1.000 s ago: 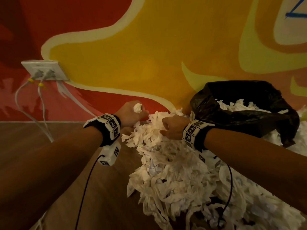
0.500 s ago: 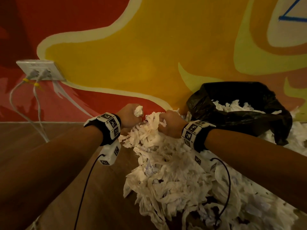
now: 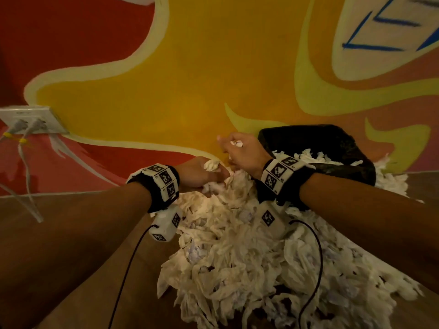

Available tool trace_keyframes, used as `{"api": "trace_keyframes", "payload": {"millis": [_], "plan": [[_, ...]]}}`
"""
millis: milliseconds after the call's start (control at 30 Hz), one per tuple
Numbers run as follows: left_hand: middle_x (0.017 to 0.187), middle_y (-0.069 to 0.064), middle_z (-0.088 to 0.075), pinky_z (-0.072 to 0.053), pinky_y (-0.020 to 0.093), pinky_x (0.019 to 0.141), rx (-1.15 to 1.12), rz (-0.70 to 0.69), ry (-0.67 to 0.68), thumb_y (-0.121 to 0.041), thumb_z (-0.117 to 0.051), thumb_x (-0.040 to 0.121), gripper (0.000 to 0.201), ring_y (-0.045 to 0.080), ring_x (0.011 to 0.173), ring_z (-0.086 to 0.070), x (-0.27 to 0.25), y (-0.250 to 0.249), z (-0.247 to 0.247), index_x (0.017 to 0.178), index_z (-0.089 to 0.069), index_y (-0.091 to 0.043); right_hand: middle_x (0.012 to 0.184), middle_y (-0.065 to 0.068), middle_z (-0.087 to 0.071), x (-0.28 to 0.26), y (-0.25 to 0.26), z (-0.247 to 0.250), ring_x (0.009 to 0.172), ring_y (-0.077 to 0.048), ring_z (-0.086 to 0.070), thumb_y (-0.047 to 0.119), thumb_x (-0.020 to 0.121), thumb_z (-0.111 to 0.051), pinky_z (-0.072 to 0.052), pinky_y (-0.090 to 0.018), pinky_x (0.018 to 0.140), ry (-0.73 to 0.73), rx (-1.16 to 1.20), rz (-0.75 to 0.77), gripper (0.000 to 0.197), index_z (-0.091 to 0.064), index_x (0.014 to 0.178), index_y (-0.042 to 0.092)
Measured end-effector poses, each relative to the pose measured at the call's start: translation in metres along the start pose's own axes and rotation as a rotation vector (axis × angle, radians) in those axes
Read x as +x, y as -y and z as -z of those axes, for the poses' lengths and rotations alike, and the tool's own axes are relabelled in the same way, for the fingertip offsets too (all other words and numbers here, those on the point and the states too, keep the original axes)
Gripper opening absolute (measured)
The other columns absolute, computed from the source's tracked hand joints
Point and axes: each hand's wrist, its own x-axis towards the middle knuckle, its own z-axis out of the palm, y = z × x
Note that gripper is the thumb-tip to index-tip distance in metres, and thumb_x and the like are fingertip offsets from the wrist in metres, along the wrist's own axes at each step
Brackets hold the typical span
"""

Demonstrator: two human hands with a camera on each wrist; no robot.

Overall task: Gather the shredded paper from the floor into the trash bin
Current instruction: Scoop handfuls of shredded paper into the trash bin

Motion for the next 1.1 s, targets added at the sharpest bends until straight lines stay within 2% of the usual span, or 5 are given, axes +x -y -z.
{"api": "trace_keyframes", "payload": {"millis": [500,533,633,933,1100], "plan": [[0.097,0.015,-0.064,-0.031,0.034,0.056,-0.342,-0.046,-0.133,-0.057,-0.029,0.098,0.054,0.019,0.051,-0.025,0.035,-0.09,-0.035,0.117,-0.05,-0.012,0.092,-0.011,-0.052,-0.001,0.035,0.139,0.054,-0.02,-0.047,0.011,0.093,-0.044,-0.042,-0.031,0.052,-0.317,-0.089,0.021,0.022,-0.052,0.073,0.017],[0.112,0.002,0.02,-0.029,0.034,0.057,-0.36,-0.065,-0.11,-0.047,-0.027,0.1,0.043,0.02,0.054,-0.024,0.036,-0.097,-0.042,0.112,-0.048,-0.011,0.103,-0.013,-0.052,-0.001,0.034,0.152,0.065,-0.024,-0.05,0.016,0.093,-0.042,-0.044,-0.035,0.061,-0.346,-0.146,0.025,0.024,-0.054,0.072,0.019],[0.069,0.004,-0.026,-0.029,0.035,0.06,-0.119,-0.12,-0.11,-0.024,-0.023,0.101,0.025,0.021,0.061,-0.028,0.041,-0.114,-0.067,0.083,-0.028,-0.008,0.104,-0.009,-0.05,-0.008,0.023,0.184,0.088,-0.022,-0.044,0.016,0.097,-0.031,-0.037,-0.039,0.085,-0.363,-0.357,0.079,0.039,-0.06,0.071,0.024],[0.149,0.02,-0.026,-0.037,0.038,0.099,0.683,-0.175,-0.045,-0.003,-0.043,0.098,0.063,0.039,0.131,-0.035,0.08,-0.123,-0.103,0.153,-0.013,-0.011,0.101,0.006,-0.053,-0.034,-0.03,0.223,0.095,-0.021,-0.053,0.009,0.086,-0.057,-0.046,-0.035,0.086,-0.13,-1.027,0.016,0.03,-0.062,0.113,0.022],[0.108,0.015,-0.056,-0.049,0.034,0.064,0.888,-0.148,0.016,-0.011,-0.049,0.098,0.068,0.026,0.078,-0.058,0.099,-0.123,-0.111,0.153,-0.011,-0.021,0.113,0.001,-0.058,-0.034,-0.048,0.226,0.096,-0.015,-0.054,0.02,0.084,-0.071,-0.041,-0.026,0.077,0.074,-0.899,-0.11,0.024,-0.058,0.104,0.023]]}}
